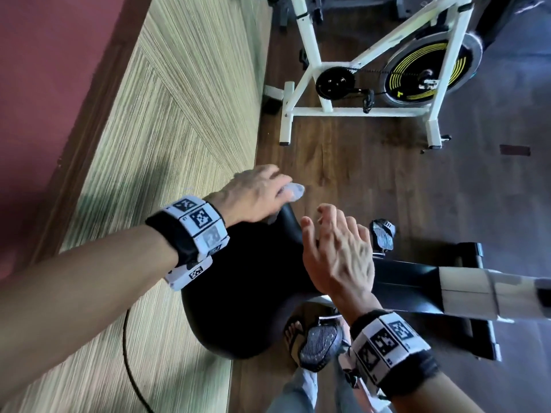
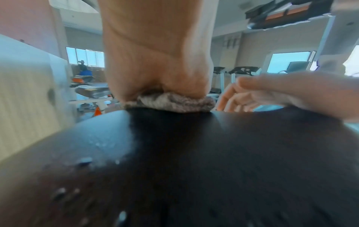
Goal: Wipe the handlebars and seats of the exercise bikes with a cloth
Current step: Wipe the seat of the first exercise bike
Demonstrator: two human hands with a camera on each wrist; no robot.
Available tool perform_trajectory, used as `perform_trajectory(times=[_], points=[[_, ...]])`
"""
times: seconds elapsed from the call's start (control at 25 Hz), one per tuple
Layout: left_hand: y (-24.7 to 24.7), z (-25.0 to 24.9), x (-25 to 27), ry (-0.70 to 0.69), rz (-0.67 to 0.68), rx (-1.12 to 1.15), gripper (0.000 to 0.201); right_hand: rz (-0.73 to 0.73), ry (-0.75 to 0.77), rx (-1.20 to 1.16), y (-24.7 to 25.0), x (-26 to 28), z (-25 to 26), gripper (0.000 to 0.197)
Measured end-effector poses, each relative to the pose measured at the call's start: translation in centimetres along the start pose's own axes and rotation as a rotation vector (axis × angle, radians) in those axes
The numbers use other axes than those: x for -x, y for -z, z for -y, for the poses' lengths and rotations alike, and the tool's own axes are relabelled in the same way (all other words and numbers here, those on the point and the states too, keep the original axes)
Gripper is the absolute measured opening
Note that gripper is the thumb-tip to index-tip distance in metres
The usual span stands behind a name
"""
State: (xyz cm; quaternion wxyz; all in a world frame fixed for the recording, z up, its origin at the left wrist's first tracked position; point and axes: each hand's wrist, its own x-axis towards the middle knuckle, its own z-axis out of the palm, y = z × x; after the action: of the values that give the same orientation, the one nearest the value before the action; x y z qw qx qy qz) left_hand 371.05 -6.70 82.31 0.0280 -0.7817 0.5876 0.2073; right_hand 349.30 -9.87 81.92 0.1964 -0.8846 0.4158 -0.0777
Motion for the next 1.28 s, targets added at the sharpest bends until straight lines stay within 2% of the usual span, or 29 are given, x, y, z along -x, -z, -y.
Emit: perform_trajectory(times=[0.08, 0.16, 0.28, 0.36, 0.48, 0.52, 0.56, 0.64, 0.68, 0.76, 0.84, 0.96, 1.0, 1.04, 1.12, 1.2, 1.28], points=[[-0.8, -1.8, 1.0, -0.278, -0.056, -0.008, 0.050, -0.006, 0.002, -0.005, 0.0, 0.0, 0.1, 0.043], [-1.4, -3.3, 2.2, -0.427, -0.006, 0.020, 0.049, -0.025, 0.017, -0.038, 0.2, 0.1, 0.0, 0.045], [-1.1, -3.9, 2.2, -0.452, 0.072, 0.015, 0.064, -0.037, 0.037, -0.100, 0.5, 0.4, -0.3, 0.048], [-0.8, -2.0, 1.6, -0.432, 0.051, 0.016, 0.063, -0.036, 0.039, -0.106, 0.4, 0.4, -0.4, 0.051], [-0.3, 1.4, 0.9, -0.222, -0.029, 0.046, 0.042, -0.018, 0.023, -0.097, 0.2, 0.2, -0.3, 0.055], [-0.4, 1.3, 1.1, -0.135, -0.043, 0.089, 0.036, -0.014, 0.022, -0.092, 0.1, 0.2, -0.3, 0.055], [-0.4, 0.4, 1.5, -0.108, -0.069, 0.113, 0.036, -0.014, 0.023, -0.092, 0.2, 0.2, -0.2, 0.056], [-1.3, -2.2, 2.7, -0.280, -0.103, 0.088, 0.042, -0.010, 0.022, -0.114, 0.4, 0.5, -0.2, 0.056], [-1.6, -3.5, 3.3, -0.374, -0.084, 0.080, 0.046, -0.009, 0.026, -0.134, 0.5, 0.6, -0.3, 0.056], [-1.5, -4.2, 3.6, -0.467, -0.018, 0.096, 0.049, -0.004, 0.037, -0.170, 0.8, 0.9, -0.5, 0.056], [-0.5, -2.9, 2.4, -0.432, 0.028, 0.059, 0.052, -0.001, 0.037, -0.184, 0.9, 0.7, -0.6, 0.057], [0.2, -1.4, 0.8, -0.154, 0.053, 0.012, 0.051, 0.001, 0.031, -0.176, 0.8, 0.5, -0.5, 0.058], [0.0, -1.5, 0.6, -0.107, 0.047, 0.014, 0.048, 0.005, 0.028, -0.171, 0.7, 0.4, -0.5, 0.057], [-0.4, -2.0, 0.8, -0.117, 0.040, 0.020, 0.046, 0.012, 0.028, -0.168, 0.7, 0.5, -0.5, 0.057], [-1.4, -3.3, 1.8, -0.224, 0.041, 0.007, 0.054, 0.019, 0.036, -0.176, 0.8, 0.6, -0.5, 0.057], [-1.5, -3.9, 2.4, -0.325, 0.086, -0.002, 0.063, 0.025, 0.039, -0.184, 1.0, 0.7, -0.5, 0.057], [-1.1, -3.5, 2.0, -0.367, 0.109, 0.002, 0.068, 0.025, 0.045, -0.182, 1.2, 0.7, -0.5, 0.058]])
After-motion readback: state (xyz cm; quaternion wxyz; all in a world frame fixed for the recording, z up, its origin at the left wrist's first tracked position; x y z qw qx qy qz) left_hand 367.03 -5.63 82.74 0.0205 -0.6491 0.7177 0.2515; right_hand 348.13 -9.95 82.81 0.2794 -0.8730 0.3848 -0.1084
